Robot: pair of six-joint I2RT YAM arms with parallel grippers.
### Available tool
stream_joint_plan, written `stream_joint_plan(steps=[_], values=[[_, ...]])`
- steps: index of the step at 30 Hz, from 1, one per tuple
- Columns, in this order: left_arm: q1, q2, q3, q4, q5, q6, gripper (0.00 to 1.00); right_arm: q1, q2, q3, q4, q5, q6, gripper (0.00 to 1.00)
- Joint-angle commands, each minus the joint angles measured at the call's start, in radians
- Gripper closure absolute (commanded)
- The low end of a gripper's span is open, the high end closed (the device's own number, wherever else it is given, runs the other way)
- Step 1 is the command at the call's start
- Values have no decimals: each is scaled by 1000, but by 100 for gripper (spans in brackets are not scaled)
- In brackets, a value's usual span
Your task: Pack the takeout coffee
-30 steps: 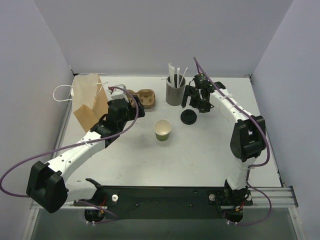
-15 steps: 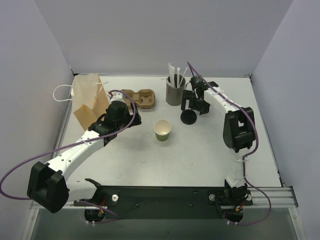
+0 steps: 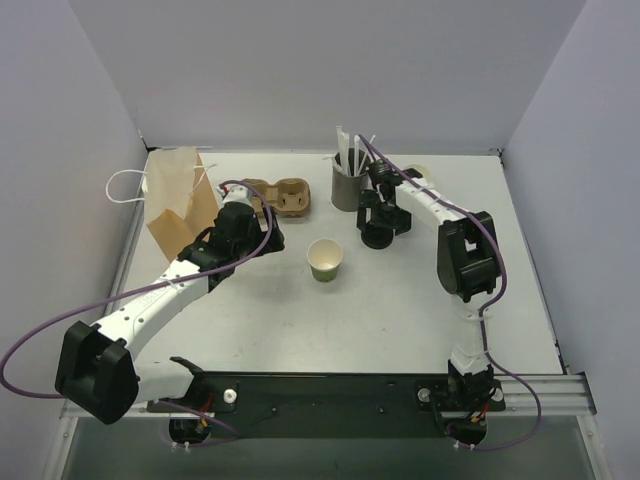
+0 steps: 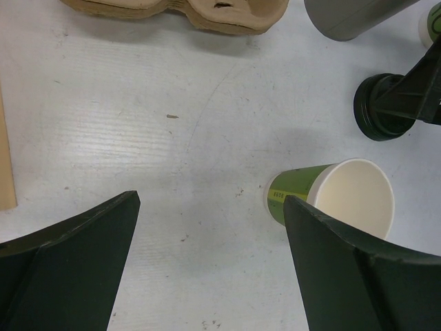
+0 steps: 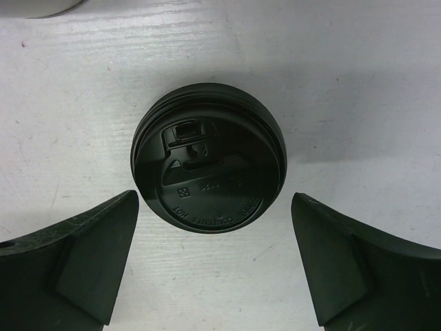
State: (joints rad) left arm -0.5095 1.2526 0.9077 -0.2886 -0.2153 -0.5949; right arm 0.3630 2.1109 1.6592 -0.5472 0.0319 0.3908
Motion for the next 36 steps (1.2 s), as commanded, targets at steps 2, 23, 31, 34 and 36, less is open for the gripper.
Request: stream_joint_plan(steps=[2,23,31,34,36], values=[[2,8,20,12,17,0,3,10,17,39,-36,65,-13,17],[2,41,22,20,48,6,3,48,47,63,-42,106,-17,18],[2,45,28,19,47,12,3,40,50,60,-42,112,-6,21],[2,50,28,20,50,14,3,40,41,48,-43,126,-6,21],[2,54,30,22,51,12,3,39,31,34,-42,129,-6,21]])
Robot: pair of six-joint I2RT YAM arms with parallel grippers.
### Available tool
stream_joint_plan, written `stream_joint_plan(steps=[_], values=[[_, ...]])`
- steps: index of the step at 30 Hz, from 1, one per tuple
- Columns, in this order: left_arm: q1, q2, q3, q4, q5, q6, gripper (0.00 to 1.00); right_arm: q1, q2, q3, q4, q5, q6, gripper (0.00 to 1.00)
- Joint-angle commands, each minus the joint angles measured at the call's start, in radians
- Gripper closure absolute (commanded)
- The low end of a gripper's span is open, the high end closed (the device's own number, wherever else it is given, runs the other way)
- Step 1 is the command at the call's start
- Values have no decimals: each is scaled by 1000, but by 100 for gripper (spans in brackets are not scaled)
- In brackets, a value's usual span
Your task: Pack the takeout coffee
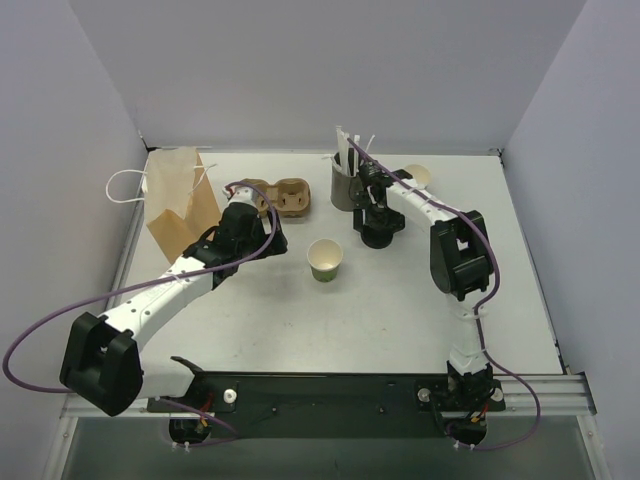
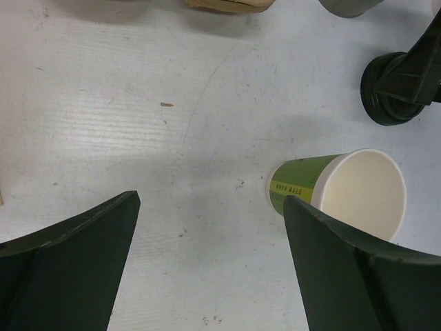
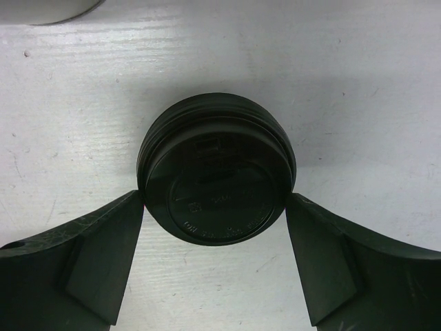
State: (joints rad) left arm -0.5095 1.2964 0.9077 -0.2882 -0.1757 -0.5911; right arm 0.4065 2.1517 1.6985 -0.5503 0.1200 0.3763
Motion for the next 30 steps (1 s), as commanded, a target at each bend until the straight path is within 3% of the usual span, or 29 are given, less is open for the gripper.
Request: stream_joint_plan(steps=[1,22,30], values=[[2,11,30,21,13,8,3,-6,-10,-10,-39,41,9,20],[0,18,19,32,31,1,2,-35,-99,-126,30,13,33,18],[0,29,16,35,36,1,3,-32,-134,-128,30,29,29,12]])
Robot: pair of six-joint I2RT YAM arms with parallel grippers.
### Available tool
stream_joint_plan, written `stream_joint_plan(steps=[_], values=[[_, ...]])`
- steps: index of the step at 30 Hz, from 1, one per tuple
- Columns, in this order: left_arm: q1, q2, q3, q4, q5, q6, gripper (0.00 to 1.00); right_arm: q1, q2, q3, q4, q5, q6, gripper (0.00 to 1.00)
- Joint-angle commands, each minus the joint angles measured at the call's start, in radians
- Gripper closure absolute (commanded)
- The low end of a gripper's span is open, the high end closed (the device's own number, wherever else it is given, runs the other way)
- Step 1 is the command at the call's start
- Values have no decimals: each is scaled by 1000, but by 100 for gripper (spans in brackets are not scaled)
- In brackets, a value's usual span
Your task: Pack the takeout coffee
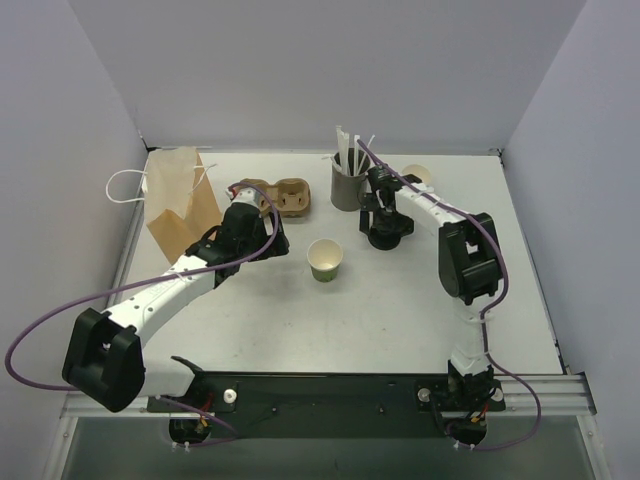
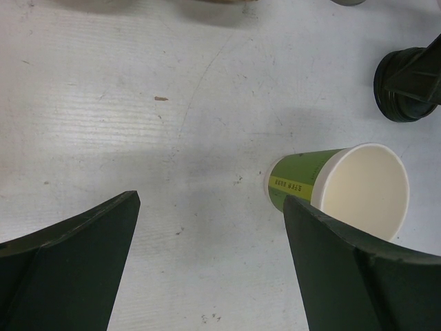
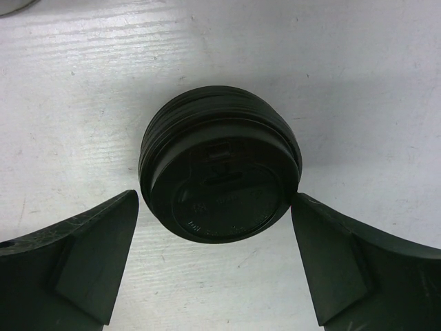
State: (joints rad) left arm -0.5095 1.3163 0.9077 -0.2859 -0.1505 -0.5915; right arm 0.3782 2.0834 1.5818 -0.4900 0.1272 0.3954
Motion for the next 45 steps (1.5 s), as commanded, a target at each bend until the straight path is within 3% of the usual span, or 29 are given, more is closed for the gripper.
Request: stream_joint_plan(steps=[1,27,32,38,45], values=[[2,11,19,34,12,1,3,-5,-69,-9,-30,26,11,12],[0,14,17,30,17,4,3,-53,-77,-77,41,-28,23,13],[0,18,20,31,20,2,3,-53,-85,-77,37,-12,23,18],[0,14,22,30,22,2,3,-53,-83,-77,28,-12,25,33],[0,15,31,27,25,4,3,-52,-118,-25,-41,-1,25,41]])
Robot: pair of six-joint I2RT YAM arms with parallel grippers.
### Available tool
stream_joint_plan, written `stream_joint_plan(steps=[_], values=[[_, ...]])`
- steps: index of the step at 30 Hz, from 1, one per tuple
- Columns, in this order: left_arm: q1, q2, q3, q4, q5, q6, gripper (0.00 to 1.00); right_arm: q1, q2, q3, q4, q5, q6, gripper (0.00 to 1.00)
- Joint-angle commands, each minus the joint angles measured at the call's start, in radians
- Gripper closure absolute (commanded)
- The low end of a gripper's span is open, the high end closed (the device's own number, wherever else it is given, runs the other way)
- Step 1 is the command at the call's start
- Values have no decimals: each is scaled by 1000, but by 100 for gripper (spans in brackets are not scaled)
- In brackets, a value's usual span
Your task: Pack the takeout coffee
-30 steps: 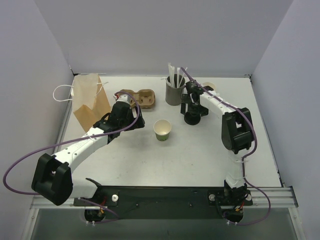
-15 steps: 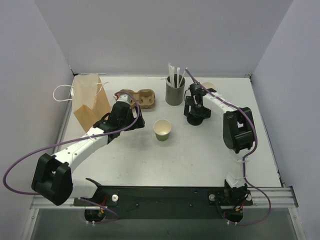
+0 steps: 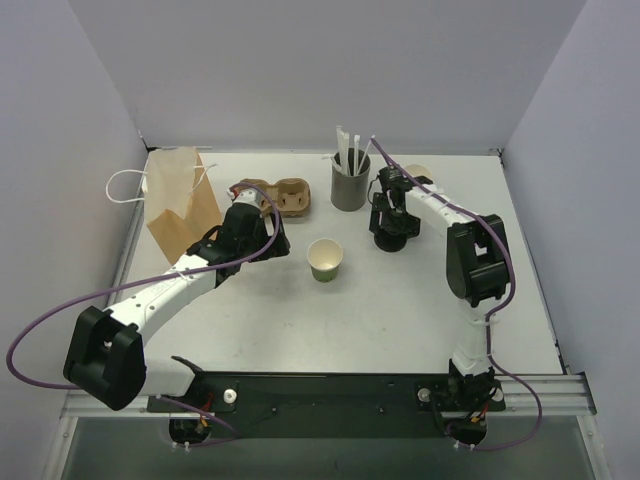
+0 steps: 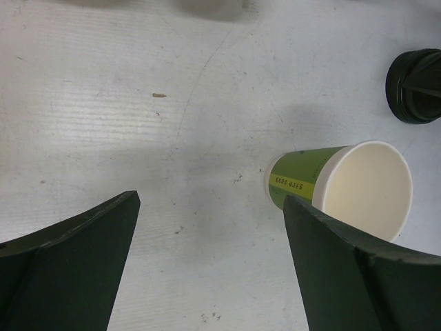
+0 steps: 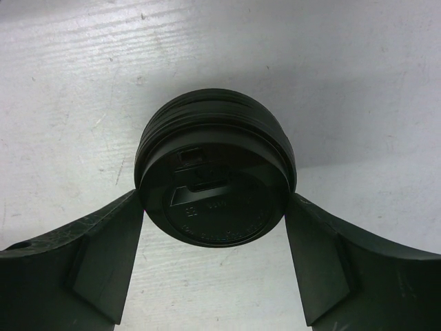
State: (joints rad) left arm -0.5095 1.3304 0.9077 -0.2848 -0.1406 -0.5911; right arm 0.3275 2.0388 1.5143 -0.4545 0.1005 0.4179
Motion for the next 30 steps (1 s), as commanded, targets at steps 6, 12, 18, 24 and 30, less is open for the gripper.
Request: stream_joint_plan(steps=[6,12,18,24,30], values=[[0,6,36,26,19,4,2,-10,-104,60,-104,8,4,44],[0,6,34,26,21,5,3,-27,-126,66,-116,-30,16,44],[0,7,31,27,24,7,3,-48,-103,75,-128,-56,19,41],[0,4,25,32,27,5,3,-50,-49,81,-128,-119,30,40],[0,-5,22,26,22,8,3,-47,-69,66,-128,-125,36,37]])
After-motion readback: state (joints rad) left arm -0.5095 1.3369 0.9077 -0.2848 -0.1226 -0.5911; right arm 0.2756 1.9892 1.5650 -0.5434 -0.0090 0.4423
